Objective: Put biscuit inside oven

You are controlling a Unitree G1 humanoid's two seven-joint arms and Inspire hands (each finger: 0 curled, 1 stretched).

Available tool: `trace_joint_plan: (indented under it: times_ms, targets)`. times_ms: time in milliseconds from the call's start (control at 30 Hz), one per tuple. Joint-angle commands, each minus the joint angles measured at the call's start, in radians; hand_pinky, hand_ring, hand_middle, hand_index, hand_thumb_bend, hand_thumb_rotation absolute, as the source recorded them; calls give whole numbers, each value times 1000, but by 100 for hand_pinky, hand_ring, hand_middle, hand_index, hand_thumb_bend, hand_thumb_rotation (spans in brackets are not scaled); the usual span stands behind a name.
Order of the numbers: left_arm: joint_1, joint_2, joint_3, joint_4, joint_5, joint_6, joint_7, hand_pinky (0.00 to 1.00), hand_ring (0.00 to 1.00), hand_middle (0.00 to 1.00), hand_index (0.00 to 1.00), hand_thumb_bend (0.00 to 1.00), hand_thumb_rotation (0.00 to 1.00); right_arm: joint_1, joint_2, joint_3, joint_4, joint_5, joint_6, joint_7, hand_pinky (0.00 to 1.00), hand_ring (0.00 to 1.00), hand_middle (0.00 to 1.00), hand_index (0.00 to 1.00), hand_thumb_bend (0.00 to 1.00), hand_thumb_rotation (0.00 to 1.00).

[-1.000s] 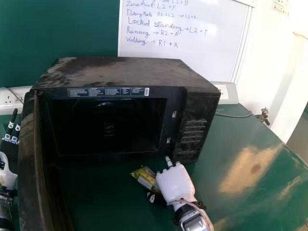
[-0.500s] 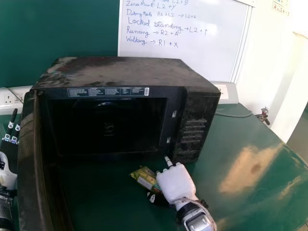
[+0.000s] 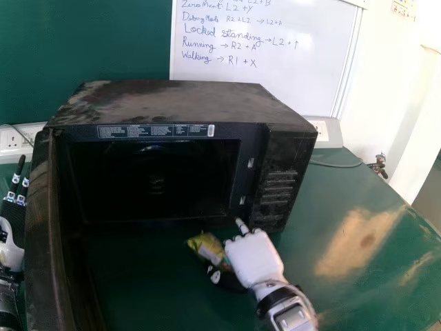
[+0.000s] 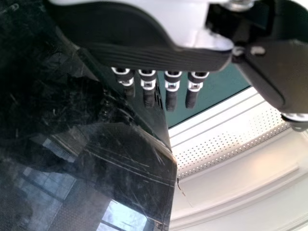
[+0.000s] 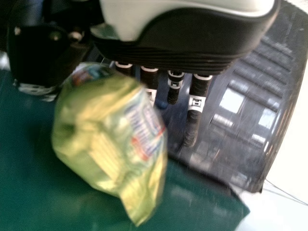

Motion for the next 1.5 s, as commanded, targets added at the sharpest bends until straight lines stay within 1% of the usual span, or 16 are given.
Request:
trace_joint_plan:
  times_ms: [0, 100, 233, 267, 333, 400, 567, 633, 700, 800, 867, 1067, 1133, 1300, 1367, 1467]
  targets:
    - [44, -54, 4, 51, 4, 12, -2, 0, 32, 73, 100, 15, 100, 0, 3, -22, -25, 14, -1, -33, 58, 50, 50, 49, 52, 14]
    - [46, -53, 5, 51, 3, 13, -1, 0, 31, 74, 100, 18, 100, 3, 16, -37, -38, 31, 8, -43, 59, 52, 51, 49, 52, 14]
    - [47, -56, 5, 45, 3, 7, -3, 0, 30, 73, 100, 14, 100, 0, 18, -55, -54, 45, 4, -49, 60, 53, 51, 49, 52, 13]
    - [47, -55, 5, 46, 2, 9, -7, 0, 30, 73, 100, 13, 100, -2, 19, -58, -57, 46, 6, -49, 60, 52, 48, 51, 52, 6]
    - [47, -53, 5, 49, 2, 10, -13, 0, 29, 74, 100, 8, 100, -3, 23, -65, -64, 40, 13, -55, 60, 52, 47, 52, 52, 2]
    - [46, -53, 5, 49, 3, 3, -15, 0, 30, 75, 100, 12, 100, -6, 21, -72, -71, 40, 12, -65, 59, 52, 47, 52, 53, 0]
    - [46, -51, 5, 51, 5, 5, -9, 0, 29, 73, 100, 5, 100, -11, 29, -92, -87, 70, 8, -58, 62, 53, 47, 52, 53, 0]
    - [47, -52, 6, 49, 3, 8, -2, 0, 30, 72, 100, 12, 100, -16, 35, -93, -88, 71, 6, -60, 62, 54, 47, 52, 53, 0]
    - [48, -50, 6, 49, -1, 23, -3, 0, 30, 72, 99, 13, 100, -21, 42, -96, -88, 80, 3, -67, 62, 54, 48, 51, 53, 0]
    - [47, -47, 4, 50, 2, 23, -12, 0, 30, 72, 99, 3, 100, -29, 50, -94, -87, 82, 3, -71, 61, 54, 48, 50, 53, 0]
    - [48, -52, 7, 48, 5, 3, -9, 0, 30, 73, 100, 5, 100, -34, 55, -92, -87, 80, 2, -71, 61, 55, 48, 50, 53, 0]
    - [50, -57, 7, 41, -1, 6, -4, 0, 30, 74, 100, 22, 100, -50, 66, -92, -78, 93, -5, -98, 59, 55, 48, 50, 53, 0]
    - [51, -56, 6, 40, 1, 6, 2, 0, 30, 73, 100, 18, 100, -57, 71, -92, -75, 99, -5, -100, 59, 55, 48, 51, 52, 0]
    - [52, -56, 6, 37, -3, 17, -6, 0, 30, 74, 100, 19, 100, -82, 83, -94, -71, 118, -8, -95, 57, 54, 47, 52, 52, 0]
    - [52, -55, 6, 40, -1, 16, -8, 0, 29, 74, 100, 19, 100, -93, 89, -95, -61, 134, -15, -114, 53, 50, 46, 53, 52, 0]
    - [54, -58, 6, 32, -2, 16, 1, 0, 29, 73, 100, 6, 100, -107, 98, -94, -47, 156, -19, -127, 55, 50, 46, 52, 52, 0]
